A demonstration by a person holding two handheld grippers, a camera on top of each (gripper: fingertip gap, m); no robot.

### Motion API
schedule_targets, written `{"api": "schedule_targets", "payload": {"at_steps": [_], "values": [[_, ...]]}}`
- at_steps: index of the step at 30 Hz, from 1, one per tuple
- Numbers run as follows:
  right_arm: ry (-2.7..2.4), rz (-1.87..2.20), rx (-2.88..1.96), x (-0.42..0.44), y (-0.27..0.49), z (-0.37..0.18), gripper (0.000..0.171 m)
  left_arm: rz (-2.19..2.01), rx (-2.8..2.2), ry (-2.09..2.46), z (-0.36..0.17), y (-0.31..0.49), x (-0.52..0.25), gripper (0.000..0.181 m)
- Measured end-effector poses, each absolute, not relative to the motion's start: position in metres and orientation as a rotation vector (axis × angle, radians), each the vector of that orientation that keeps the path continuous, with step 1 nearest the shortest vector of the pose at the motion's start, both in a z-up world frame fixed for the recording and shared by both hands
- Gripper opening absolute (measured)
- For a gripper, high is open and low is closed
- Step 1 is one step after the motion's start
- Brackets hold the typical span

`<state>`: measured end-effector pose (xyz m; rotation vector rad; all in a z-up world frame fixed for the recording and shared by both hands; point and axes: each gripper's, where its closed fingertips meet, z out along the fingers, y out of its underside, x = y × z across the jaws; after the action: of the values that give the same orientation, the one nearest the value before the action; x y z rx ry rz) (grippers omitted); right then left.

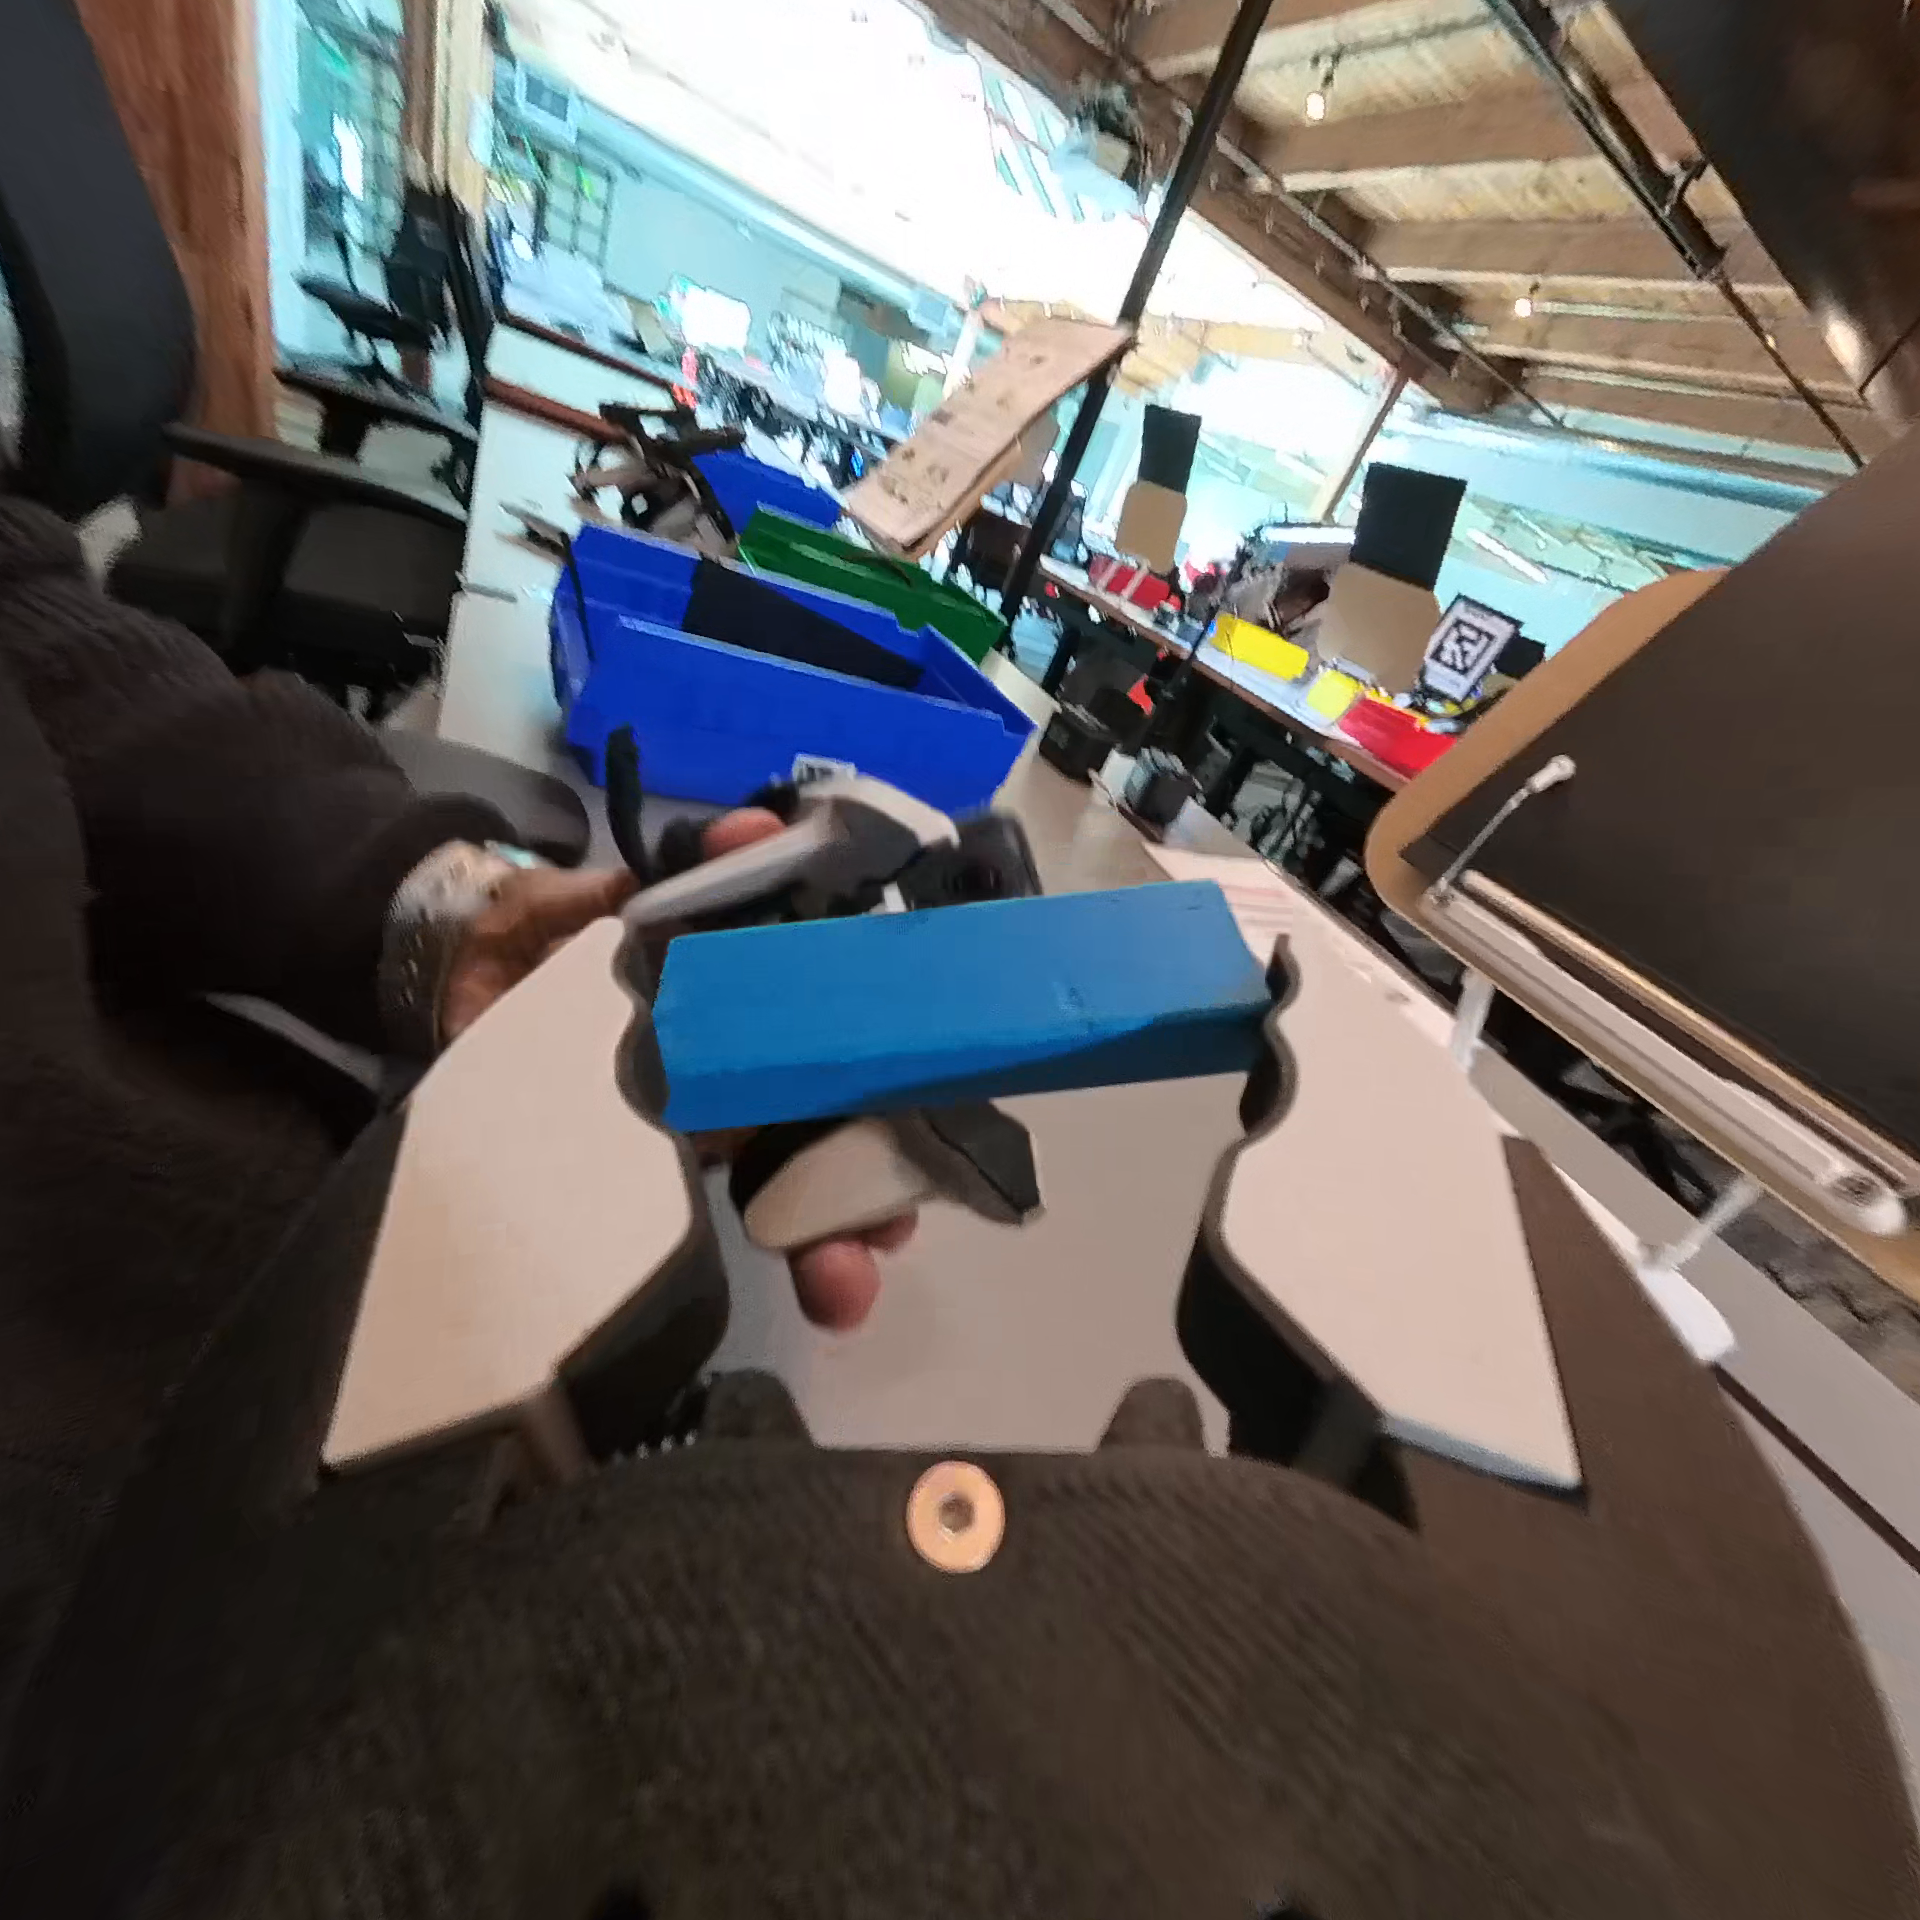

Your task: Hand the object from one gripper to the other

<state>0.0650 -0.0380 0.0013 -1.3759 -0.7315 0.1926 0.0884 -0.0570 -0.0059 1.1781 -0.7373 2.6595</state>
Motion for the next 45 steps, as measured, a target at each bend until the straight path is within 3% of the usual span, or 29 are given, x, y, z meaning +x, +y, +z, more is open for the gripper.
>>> {"api": "schedule_targets", "payload": {"at_steps": [6, 23, 39, 42, 45], "values": [[-0.833, -0.027, -1.558, 0.082, -0.025, -0.034, 0.111, 2.544, 1.546, -1.186, -0.034, -0.045, 0.094, 0.062], [-0.920, -0.020, -1.600, 0.078, -0.024, -0.057, 0.111, 2.388, 1.593, -1.358, -0.055, -0.061, 0.096, 0.021], [-0.750, 0.113, -1.574, 0.091, -0.021, -0.041, 0.108, 2.509, 1.630, -1.328, -0.046, -0.045, 0.097, 0.018], [-0.638, 0.254, -1.573, 0.096, -0.022, -0.033, 0.102, 2.565, 1.625, -1.320, -0.040, -0.040, 0.095, 0.018], [-0.495, 0.546, -1.576, 0.095, -0.028, -0.023, 0.072, 2.587, 1.625, -1.361, -0.039, -0.039, 0.095, 0.018]]}}
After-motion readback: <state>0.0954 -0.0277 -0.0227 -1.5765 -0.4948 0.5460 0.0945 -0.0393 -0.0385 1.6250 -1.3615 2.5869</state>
